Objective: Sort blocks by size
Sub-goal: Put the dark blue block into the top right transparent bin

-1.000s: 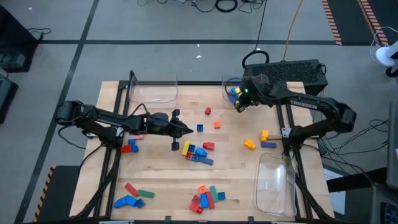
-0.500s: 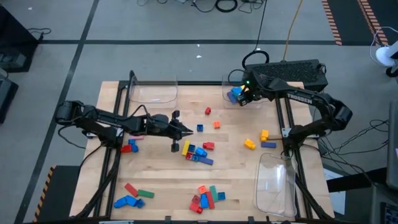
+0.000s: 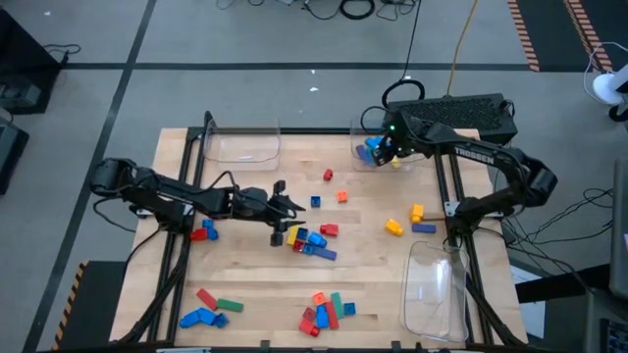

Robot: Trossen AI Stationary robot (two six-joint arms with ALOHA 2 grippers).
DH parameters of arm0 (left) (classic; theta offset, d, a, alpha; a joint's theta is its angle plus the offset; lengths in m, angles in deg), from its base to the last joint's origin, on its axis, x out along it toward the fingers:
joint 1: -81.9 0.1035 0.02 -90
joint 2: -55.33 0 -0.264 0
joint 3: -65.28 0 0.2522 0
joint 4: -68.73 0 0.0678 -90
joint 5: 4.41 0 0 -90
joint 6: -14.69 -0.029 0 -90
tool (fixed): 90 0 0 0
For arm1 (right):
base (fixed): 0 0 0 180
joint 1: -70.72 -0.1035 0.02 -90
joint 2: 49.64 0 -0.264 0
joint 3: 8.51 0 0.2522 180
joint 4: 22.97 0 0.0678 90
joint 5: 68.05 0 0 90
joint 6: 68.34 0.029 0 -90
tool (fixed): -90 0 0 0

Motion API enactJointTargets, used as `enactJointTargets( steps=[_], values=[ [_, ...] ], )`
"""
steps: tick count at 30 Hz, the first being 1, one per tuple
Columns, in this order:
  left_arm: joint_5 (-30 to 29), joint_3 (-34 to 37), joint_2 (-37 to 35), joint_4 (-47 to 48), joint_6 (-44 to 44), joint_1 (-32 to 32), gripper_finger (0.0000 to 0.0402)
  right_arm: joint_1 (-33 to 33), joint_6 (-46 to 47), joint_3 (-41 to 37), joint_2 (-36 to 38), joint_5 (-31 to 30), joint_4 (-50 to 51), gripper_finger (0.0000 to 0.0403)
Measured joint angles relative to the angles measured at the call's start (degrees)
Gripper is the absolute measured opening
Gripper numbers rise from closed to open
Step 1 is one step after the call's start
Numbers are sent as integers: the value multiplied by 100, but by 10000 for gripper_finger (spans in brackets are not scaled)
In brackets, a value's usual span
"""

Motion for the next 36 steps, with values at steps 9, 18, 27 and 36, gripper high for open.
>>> enactJointTargets(
  steps=[9, 18, 27, 36],
  values=[
    [642, -240, 1285, -1129, 2, -274, 169, -1026, 51, 0, 501, 484, 40, 197],
    [1001, -858, 2201, -1128, -410, -458, 169, -2204, 738, 0, 987, 294, 12, 196],
    [952, -1542, 2990, -330, -461, -476, 169, -3524, 1565, -2, 994, -765, 93, 196],
    [806, -1762, 3390, -292, -434, -482, 169, -3952, 1706, -2, 990, -1047, -44, 196]
  ],
)
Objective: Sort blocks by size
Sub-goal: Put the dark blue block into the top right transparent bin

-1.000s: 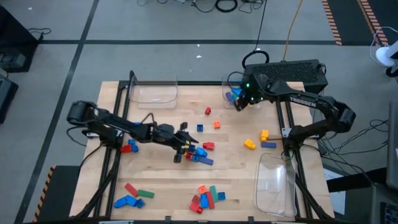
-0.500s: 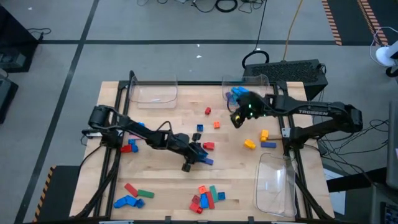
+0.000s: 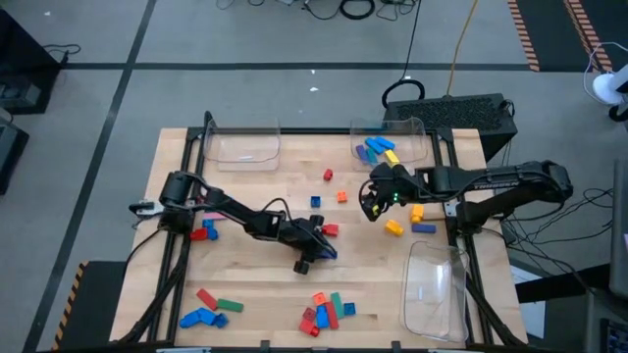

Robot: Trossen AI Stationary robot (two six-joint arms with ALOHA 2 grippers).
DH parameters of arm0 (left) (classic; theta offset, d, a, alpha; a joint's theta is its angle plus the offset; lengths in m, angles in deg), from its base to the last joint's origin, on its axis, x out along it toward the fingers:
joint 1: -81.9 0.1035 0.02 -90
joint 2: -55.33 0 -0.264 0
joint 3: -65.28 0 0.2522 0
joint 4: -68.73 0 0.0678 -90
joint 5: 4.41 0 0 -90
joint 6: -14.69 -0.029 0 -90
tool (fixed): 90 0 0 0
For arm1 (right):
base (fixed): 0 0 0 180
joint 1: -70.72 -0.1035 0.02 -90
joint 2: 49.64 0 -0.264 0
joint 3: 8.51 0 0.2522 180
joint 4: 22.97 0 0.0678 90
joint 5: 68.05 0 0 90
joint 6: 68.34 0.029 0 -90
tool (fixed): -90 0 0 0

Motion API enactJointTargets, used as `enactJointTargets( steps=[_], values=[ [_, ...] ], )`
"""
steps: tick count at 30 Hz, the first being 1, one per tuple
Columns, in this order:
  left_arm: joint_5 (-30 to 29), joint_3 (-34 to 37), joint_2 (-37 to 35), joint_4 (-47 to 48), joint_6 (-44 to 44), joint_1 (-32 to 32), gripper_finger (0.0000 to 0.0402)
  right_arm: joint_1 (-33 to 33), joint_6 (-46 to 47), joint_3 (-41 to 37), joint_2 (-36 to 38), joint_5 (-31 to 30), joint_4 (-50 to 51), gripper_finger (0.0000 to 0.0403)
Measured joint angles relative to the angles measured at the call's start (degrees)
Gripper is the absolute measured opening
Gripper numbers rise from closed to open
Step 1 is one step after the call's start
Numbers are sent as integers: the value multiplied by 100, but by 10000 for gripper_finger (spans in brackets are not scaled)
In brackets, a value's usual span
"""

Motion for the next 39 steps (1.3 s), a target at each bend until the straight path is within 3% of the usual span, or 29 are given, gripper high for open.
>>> enactJointTargets(
  steps=[9, 15, 24, 32, 39],
  values=[
    [125, -8, 27, 343, 411, 1, 169, -8, -159, 0, 0, 0, 12, 196],
    [103, -242, 27, 1259, 562, -30, 169, -13, -175, 0, 0, 0, 17, 196],
    [-150, -240, 34, 1317, 537, -48, 167, -207, -177, 0, -2, -166, 13, 196],
    [-181, -236, 25, 1474, 544, -42, 125, -373, -54, 0, -2, -164, 13, 196],
    [-157, -240, 18, 1570, 573, -39, 122, -389, -26, 0, -4, -165, 13, 196]
  ],
)
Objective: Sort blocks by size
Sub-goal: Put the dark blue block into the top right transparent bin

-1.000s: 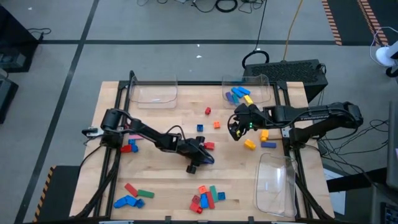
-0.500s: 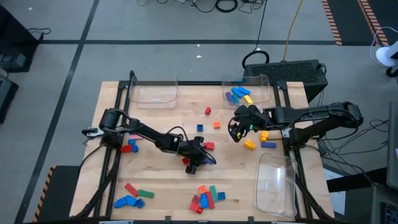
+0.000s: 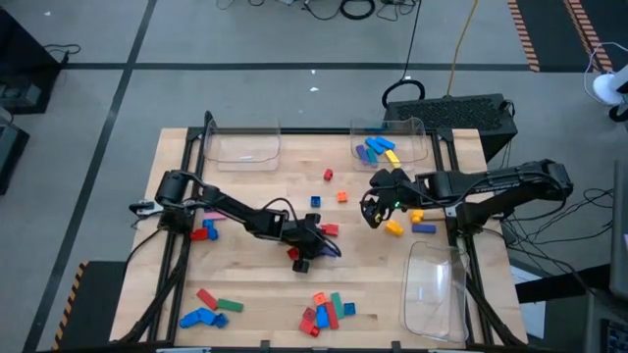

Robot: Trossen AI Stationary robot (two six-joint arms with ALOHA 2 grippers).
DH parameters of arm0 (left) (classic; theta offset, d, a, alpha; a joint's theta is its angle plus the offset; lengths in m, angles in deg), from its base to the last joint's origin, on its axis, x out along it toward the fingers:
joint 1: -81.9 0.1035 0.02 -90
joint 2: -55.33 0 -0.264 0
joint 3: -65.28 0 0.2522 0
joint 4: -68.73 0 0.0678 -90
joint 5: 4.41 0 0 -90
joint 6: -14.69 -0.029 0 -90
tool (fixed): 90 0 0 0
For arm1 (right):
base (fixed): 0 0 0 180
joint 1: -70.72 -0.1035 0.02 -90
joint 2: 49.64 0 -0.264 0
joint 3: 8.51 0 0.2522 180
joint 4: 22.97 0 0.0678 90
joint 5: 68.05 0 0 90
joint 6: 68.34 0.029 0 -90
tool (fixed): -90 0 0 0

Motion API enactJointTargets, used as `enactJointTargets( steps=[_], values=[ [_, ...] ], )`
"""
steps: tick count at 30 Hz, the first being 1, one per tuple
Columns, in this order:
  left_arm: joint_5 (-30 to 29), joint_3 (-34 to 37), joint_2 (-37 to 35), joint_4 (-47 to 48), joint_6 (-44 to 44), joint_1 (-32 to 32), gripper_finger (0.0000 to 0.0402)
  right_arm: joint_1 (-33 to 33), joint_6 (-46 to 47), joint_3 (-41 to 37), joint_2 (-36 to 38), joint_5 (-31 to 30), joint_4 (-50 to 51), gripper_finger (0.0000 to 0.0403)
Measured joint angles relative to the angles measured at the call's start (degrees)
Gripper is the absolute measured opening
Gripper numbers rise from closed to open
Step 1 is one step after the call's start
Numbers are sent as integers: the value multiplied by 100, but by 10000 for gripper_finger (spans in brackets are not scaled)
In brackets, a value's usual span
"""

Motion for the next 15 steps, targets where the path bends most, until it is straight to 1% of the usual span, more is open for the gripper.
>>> enactJointTargets(
  steps=[9, 15],
  values=[
    [-98, 27, -85, -129, -13, 3, 113, 0, -10, 0, 0, 1, 0, 196],
    [-475, 74, -565, 71, -255, 16, 111, 0, -53, 0, 0, -1, 44, 196]
  ],
)
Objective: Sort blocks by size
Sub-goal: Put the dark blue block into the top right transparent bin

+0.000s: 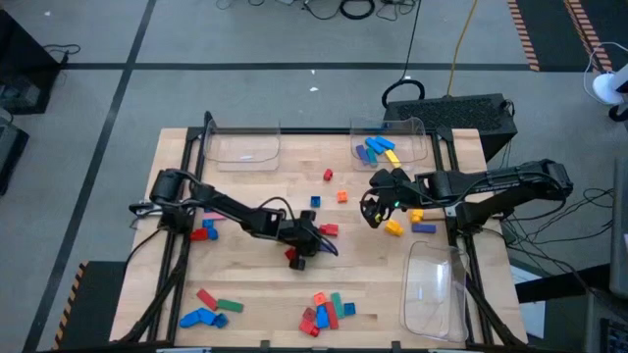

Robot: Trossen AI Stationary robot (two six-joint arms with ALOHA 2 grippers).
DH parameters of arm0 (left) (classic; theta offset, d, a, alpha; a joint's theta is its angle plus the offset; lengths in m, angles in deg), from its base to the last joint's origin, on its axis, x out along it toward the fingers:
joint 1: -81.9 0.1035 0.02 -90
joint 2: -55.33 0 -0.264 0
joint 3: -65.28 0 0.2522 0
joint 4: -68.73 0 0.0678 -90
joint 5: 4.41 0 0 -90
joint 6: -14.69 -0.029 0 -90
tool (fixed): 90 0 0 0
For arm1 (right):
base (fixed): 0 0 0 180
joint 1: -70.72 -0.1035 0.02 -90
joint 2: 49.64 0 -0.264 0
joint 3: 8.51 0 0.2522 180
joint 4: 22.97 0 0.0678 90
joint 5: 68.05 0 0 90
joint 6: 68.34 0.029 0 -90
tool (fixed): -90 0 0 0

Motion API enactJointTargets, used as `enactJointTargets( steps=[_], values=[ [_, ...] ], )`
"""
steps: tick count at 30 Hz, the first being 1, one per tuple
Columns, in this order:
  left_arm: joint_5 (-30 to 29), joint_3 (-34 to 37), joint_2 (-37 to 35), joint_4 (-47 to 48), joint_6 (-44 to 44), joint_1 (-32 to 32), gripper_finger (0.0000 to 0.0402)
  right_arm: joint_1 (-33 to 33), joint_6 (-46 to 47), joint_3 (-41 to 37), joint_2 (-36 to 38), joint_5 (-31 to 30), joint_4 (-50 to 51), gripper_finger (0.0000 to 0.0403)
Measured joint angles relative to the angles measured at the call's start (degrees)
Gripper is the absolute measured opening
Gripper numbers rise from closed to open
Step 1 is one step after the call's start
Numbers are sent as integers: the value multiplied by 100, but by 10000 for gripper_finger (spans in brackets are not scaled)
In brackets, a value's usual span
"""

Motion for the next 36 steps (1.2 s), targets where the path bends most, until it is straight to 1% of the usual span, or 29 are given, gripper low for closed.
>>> enactJointTargets(
  steps=[7, 9, 13, 17, 20, 24, 26, 31, 33, 36],
  values=[
    [-176, -24, -595, 19, -87, 131, 111, -113, -247, 0, 0, -27, -72, 196],
    [-373, -24, -711, 17, -96, 148, 111, -200, -195, -2, -47, -154, -254, 196],
    [-1108, -37, -908, -105, -530, 147, 110, -393, 199, -7, -180, -423, -667, 196],
    [-1994, -35, -1060, -238, -965, 143, 110, -448, 550, -11, -311, -401, -853, 196],
    [-2333, -39, -1142, -491, -1219, 147, 110, -444, 659, -13, -343, -379, -970, 196],
    [-2476, -38, -1226, -685, -1441, 137, 110, -428, 619, -159, -332, -4, -1774, 196],
    [-2516, -46, -1265, -787, -1554, 129, 110, -385, 596, -270, -336, 155, -1992, 196],
    [-2583, -44, -1419, -930, -1765, 82, 110, -230, 706, -509, -332, 194, -2133, 197],
    [-2600, -45, -1442, -1050, -1857, 78, 110, -202, 704, -652, -334, 213, -2486, 197],
    [-2603, -46, -1437, -1133, -1987, 78, 110, -154, 635, -791, -334, 486, -3129, 197]
  ],
)
